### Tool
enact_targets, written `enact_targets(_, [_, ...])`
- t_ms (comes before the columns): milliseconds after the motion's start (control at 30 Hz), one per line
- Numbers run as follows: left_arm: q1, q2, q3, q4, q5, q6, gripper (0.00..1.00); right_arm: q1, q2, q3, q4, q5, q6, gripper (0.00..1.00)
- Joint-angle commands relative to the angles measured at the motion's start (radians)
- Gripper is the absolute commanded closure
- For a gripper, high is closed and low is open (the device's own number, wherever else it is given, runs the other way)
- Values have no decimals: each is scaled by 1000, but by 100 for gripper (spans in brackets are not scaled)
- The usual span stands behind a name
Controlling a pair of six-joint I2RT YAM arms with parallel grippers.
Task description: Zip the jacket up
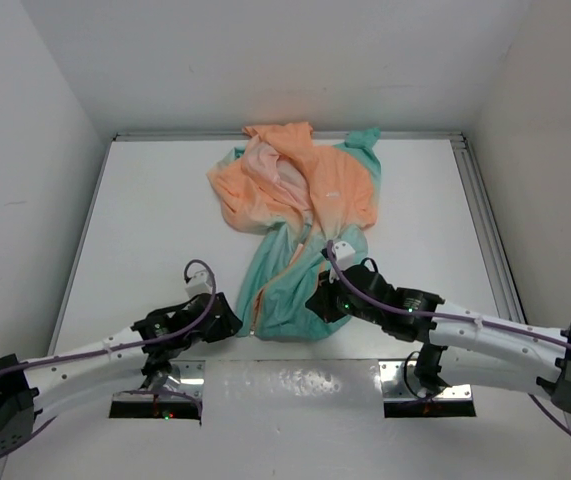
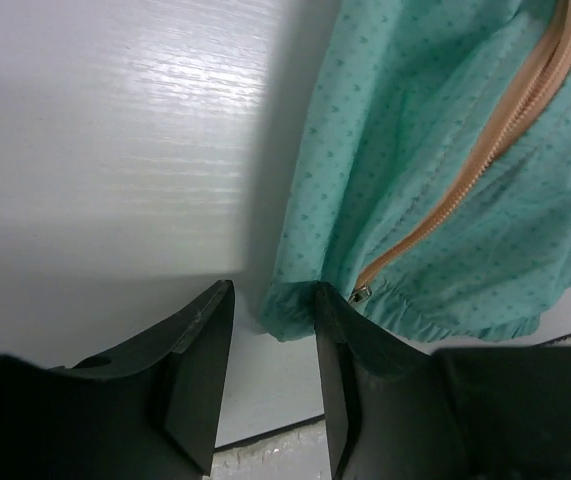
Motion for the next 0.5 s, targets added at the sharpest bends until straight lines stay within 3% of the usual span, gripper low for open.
enact_targets(0, [-21, 29, 53, -6, 6, 35, 63, 0, -20, -2, -16, 43, -10, 100])
enact_targets(167, [-27, 45, 59, -20, 15, 41, 60, 0, -8, -1, -13, 42, -25, 100])
enact_targets(333, [-27, -108, 50, -47, 15, 80, 57, 1, 35, 7, 1, 26, -38, 100])
enact_targets(467, [-27, -93, 35, 18, 108, 156, 55, 0, 67, 16, 18, 11, -42, 100])
